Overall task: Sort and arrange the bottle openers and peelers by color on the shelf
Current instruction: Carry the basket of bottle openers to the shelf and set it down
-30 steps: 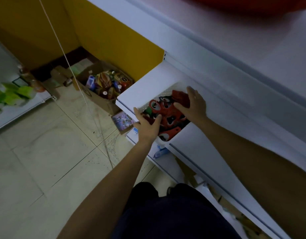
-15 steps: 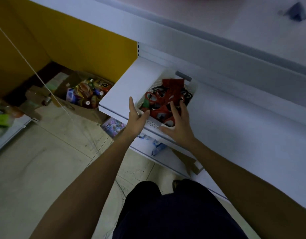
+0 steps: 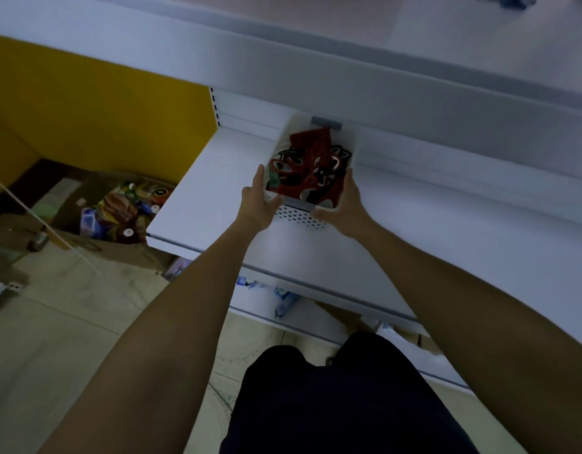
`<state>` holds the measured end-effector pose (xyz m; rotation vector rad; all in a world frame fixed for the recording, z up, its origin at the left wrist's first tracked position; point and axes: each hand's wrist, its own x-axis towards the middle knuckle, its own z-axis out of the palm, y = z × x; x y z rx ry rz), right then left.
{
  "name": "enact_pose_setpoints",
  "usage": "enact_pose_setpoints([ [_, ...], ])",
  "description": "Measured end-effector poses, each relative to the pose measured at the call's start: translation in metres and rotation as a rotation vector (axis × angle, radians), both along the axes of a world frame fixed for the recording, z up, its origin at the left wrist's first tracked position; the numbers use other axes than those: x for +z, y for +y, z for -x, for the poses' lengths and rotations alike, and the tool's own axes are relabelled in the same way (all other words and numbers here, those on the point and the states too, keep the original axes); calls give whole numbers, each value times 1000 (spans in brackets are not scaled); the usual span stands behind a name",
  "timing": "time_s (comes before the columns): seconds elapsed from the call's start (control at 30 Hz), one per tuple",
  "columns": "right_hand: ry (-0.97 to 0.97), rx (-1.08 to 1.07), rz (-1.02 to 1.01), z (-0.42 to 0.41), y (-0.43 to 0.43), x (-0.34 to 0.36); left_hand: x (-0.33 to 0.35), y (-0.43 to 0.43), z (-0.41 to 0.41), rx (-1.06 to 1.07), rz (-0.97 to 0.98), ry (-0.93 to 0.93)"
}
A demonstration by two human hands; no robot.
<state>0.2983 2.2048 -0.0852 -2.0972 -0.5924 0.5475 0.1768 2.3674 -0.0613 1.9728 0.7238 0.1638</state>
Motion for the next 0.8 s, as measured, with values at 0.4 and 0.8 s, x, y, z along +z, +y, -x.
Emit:
enact_pose_setpoints([
  [0.4, -113, 133, 272, 28, -55, 40, 30, -15, 7, -405, -824, -18],
  [0.8, -157, -394, 367, 40, -282, 71, 100, -240, -57, -1016, -878, -113],
])
